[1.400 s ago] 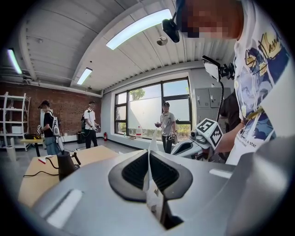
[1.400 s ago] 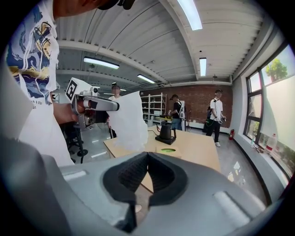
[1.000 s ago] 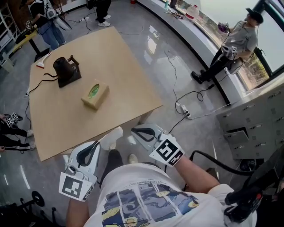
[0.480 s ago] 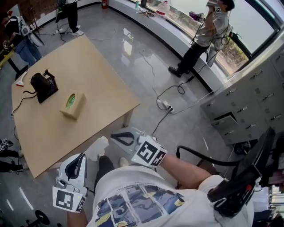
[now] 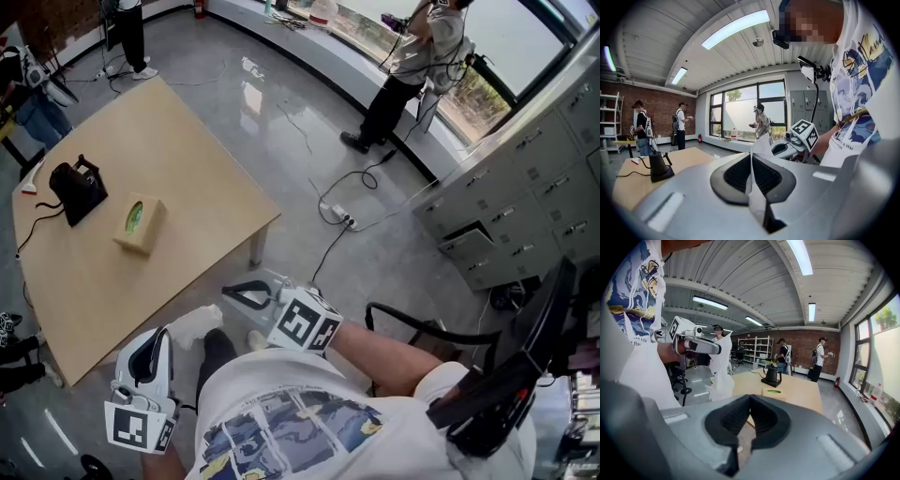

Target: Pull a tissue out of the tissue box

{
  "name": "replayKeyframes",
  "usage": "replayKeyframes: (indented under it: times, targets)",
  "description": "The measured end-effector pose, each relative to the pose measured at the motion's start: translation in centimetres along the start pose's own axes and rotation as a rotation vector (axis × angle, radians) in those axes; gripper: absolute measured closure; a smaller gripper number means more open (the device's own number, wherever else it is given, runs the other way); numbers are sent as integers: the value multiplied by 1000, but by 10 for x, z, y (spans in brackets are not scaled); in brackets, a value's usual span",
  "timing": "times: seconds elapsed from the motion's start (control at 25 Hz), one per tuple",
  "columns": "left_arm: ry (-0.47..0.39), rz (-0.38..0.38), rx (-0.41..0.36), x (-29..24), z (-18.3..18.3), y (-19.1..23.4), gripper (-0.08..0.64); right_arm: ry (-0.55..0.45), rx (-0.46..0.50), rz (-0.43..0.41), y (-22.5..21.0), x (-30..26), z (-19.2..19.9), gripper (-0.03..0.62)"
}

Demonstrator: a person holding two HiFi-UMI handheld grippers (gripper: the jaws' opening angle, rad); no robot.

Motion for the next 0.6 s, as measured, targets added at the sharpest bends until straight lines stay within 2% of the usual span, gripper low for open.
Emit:
replayKeyframes:
  times: [0.6]
  targets:
    - [23, 11, 11, -20, 4, 18, 555, 8, -26, 0, -16, -16, 9, 589]
Point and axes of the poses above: the fingertips, and each gripper's own axes: x backward along the fingers, y to its left, z out of its underside, the point moved 3 cm from there along x, backward along the fingers, and after that the axes turned 5 degrees about x, right-handed, at the moved point
